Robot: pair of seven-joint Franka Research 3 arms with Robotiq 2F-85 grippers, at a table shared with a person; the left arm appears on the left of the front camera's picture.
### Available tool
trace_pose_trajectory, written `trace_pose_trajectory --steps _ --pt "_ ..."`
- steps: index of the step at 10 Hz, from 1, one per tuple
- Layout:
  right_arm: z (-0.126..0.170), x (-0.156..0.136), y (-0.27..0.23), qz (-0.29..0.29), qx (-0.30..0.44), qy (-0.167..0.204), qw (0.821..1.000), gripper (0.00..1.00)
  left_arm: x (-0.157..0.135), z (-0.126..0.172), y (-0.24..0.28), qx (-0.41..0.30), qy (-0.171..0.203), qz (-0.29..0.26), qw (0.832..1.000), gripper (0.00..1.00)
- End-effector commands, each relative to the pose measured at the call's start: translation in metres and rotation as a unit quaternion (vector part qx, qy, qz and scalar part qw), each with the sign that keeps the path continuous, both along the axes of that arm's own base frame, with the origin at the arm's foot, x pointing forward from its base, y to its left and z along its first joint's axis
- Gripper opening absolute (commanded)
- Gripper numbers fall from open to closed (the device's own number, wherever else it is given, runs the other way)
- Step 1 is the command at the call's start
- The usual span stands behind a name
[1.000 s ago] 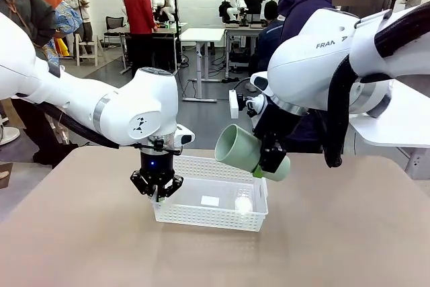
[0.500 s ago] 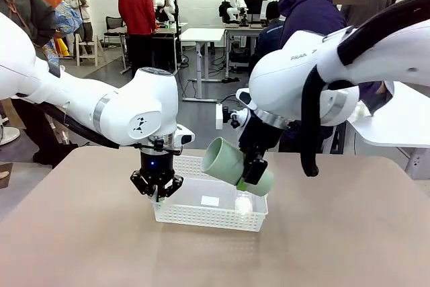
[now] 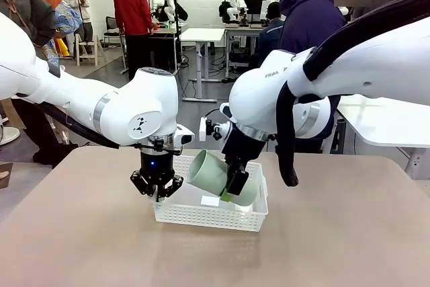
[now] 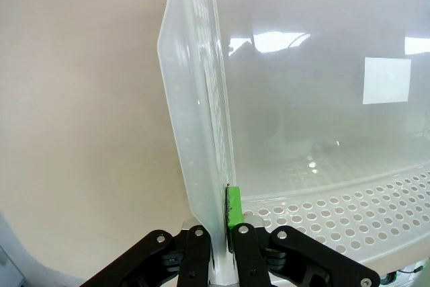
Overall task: Clean and organize the cups into the basket.
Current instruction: Pick up the Organizing basket and move it to the center of the table, then pick up the Reusable plastic cup from the right side of the table and place it inside the Organizing basket.
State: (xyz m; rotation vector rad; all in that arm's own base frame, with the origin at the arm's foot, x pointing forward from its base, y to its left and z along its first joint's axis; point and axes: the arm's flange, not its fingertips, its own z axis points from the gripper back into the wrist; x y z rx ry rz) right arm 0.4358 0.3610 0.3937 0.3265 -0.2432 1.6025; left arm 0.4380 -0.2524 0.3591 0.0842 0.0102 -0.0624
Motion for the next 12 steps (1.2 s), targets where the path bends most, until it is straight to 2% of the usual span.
trace_pose_trajectory --steps 1,3,5,10,11,12 --pt "-0.012 0.012 0.000 -0.026 -0.010 -0.003 1.000 0.83 -0.002 -0.002 -0.001 0.009 -0.003 -0.001 1.000 0.00" --pt "-0.017 0.017 -0.003 -0.042 -0.017 -0.011 0.999 0.83 -0.002 -0.002 -0.001 0.009 -0.003 -0.001 1.000 0.00" --pt "-0.022 0.022 -0.007 -0.048 -0.021 -0.004 0.999 0.83 -0.002 -0.002 -0.001 0.009 -0.003 -0.001 1.000 0.00" --pt "-0.053 0.029 -0.007 -0.030 -0.036 0.033 0.998 0.83 -0.002 -0.002 -0.001 0.009 -0.003 -0.001 1.000 0.00" --pt "-0.051 0.028 -0.006 -0.024 -0.034 0.028 0.999 1.00 -0.002 -0.002 -0.001 0.009 -0.003 -0.001 1.000 0.00" --pt "-0.050 0.027 -0.005 -0.022 -0.033 0.025 0.999 1.00 -0.002 -0.002 -0.001 0.009 -0.003 -0.001 1.000 0.00"
